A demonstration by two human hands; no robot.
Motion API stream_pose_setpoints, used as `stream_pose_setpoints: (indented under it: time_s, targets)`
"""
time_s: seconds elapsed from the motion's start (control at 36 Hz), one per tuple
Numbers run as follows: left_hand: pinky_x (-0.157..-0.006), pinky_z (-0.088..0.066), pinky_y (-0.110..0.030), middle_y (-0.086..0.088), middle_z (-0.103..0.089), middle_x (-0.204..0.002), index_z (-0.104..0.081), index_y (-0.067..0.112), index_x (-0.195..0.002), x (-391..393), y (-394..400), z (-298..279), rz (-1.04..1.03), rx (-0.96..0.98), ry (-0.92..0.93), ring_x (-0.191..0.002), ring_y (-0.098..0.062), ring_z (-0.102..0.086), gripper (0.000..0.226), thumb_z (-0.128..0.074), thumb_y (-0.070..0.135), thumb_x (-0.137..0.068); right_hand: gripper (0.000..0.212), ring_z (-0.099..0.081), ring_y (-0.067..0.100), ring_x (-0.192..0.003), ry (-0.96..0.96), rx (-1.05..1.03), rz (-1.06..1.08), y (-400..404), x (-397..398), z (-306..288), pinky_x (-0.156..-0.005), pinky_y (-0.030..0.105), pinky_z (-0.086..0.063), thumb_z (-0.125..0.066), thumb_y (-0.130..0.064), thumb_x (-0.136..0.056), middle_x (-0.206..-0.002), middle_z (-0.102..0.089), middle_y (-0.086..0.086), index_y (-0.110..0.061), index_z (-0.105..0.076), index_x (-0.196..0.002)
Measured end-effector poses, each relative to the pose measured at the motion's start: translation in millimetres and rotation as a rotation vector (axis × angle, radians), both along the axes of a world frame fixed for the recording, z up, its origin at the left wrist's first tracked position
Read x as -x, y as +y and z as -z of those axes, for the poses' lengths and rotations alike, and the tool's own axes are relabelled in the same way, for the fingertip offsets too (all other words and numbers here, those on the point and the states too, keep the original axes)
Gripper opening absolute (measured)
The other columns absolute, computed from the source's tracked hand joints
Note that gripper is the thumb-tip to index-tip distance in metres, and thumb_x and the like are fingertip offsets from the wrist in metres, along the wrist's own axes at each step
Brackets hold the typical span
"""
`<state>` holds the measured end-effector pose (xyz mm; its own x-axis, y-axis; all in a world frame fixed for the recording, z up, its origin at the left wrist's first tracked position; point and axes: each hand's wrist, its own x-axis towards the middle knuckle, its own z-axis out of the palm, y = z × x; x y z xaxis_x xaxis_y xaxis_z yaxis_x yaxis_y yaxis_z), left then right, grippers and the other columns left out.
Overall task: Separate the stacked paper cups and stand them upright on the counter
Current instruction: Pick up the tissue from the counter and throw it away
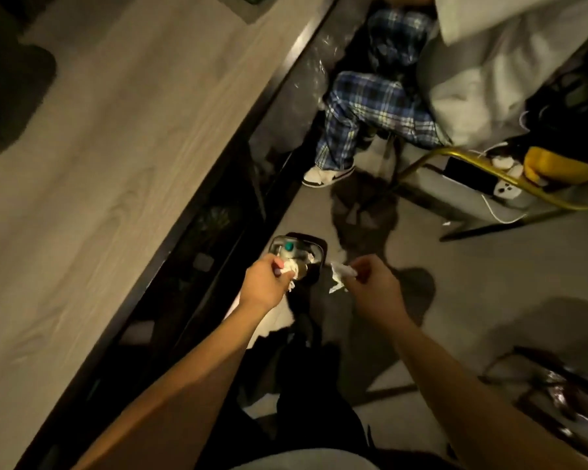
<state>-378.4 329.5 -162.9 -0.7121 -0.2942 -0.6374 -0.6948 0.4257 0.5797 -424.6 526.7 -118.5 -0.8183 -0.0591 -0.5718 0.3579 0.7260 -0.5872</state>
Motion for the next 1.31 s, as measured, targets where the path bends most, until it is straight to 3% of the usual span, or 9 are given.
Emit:
stream_pose_setpoints:
  time_s: [0.19, 0.28, 0.47, 0.64, 0.78, 0.89, 1.03, 1.14, 1.31]
  targets:
    - [-0.098, -0.047, -0.039, -0.014, -0.044, -0.132, -0.048, 0.009, -0.132, 30, 0, 44, 0.041, 0.169, -0.146, -0.108, -0.032, -0.060, 0.059, -0.070, 0.038, -0.086, 0.041, -0.064, 0.024, -0.107, -0.064, 0.032, -0.051, -21, 13, 55, -0.082, 0.024, -0.041, -0.072, -0.027, -0.092, -0.115, -0.068, 0.009, -0.009, -0.058, -0.126]
    - [-0.094, -0.045, -0.032, -0.012, -0.050, -0.129, -0.050, 0.011, -0.131, 34, -6, 52, 0.074, 0.171, -0.093, -0.109, -0.027, -0.059, 0.055, -0.070, 0.035, -0.087, 0.043, -0.060, 0.026, -0.116, -0.105, 0.002, -0.101, -31, 17, 68, -0.079, 0.013, -0.033, -0.068, -0.026, -0.096, -0.127, -0.061, 0.014, -0.006, -0.056, -0.133]
    - [-0.078, -0.043, -0.019, -0.001, -0.065, -0.099, -0.059, 0.012, -0.118, 37, -5, 27, 0.036, 0.089, 0.041, -0.090, -0.014, -0.062, 0.037, -0.072, 0.027, -0.087, 0.030, -0.064, 0.023, -0.112, -0.098, 0.007, -0.151, -42, 20, 52, -0.087, 0.023, -0.045, -0.065, -0.020, -0.097, -0.123, -0.066, 0.007, -0.008, -0.064, -0.125]
    - [-0.062, -0.040, -0.002, 0.003, -0.061, -0.075, -0.066, 0.014, -0.102, 27, -13, -32, -0.009, -0.009, 0.226, -0.063, 0.001, -0.055, 0.018, -0.069, 0.025, -0.089, 0.022, -0.059, 0.008, -0.079, 0.001, 0.023, -0.244, -49, 14, 10, -0.059, 0.010, -0.038, -0.060, -0.017, -0.099, -0.097, -0.065, -0.005, -0.012, -0.065, -0.119]
    - [-0.064, -0.043, -0.007, 0.011, -0.064, -0.077, -0.068, 0.020, -0.096, -1, -43, -92, -0.095, -0.069, 0.387, -0.067, 0.004, -0.058, 0.008, -0.066, 0.026, -0.091, 0.020, -0.066, 0.017, -0.095, 0.038, 0.117, -0.233, -76, 2, -43, -0.082, 0.030, -0.052, -0.068, -0.023, -0.095, -0.104, -0.071, -0.002, -0.018, -0.068, -0.114]
    - [-0.070, -0.050, -0.031, 0.002, -0.067, -0.075, -0.065, 0.037, -0.088, -36, -84, -138, -0.206, -0.092, 0.511, -0.072, -0.019, -0.064, 0.002, -0.064, 0.035, -0.087, 0.009, -0.063, 0.005, -0.075, 0.095, 0.244, -0.279, -122, -16, -96, -0.057, 0.008, -0.044, -0.068, -0.018, -0.095, -0.088, -0.067, -0.007, -0.022, -0.065, -0.103]
    - [-0.068, -0.043, -0.023, 0.013, -0.056, -0.066, -0.065, 0.029, -0.091, -85, -148, -190, -0.318, -0.080, 0.584, -0.064, -0.005, -0.052, 0.007, -0.065, 0.023, -0.089, 0.014, -0.065, 0.015, -0.086, 0.247, 0.332, -0.411, -201, -45, -159, -0.084, 0.033, -0.051, -0.065, -0.031, -0.088, -0.086, -0.067, -0.008, -0.021, -0.065, -0.096]
    - [-0.074, -0.050, -0.032, 0.000, -0.063, -0.075, -0.065, 0.021, -0.100, -124, -207, -233, -0.285, -0.022, 0.592, -0.070, -0.010, -0.057, 0.008, -0.064, 0.021, -0.092, 0.003, -0.058, -0.004, -0.072, 0.339, 0.370, -0.540, -263, -73, -201, -0.069, 0.008, -0.042, -0.065, -0.013, -0.089, -0.083, -0.070, 0.002, -0.014, -0.068, -0.090]
    - [-0.073, -0.051, -0.029, -0.004, -0.070, -0.084, -0.065, 0.020, -0.107, -160, -276, -297, -0.322, 0.114, 0.684, -0.075, -0.015, -0.065, 0.016, -0.063, 0.026, -0.092, 0.010, -0.061, -0.011, -0.067, 0.258, 0.464, -0.600, -331, -94, -251, -0.062, 0.009, -0.044, -0.068, -0.016, -0.094, -0.083, -0.067, -0.010, -0.026, -0.065, -0.095]
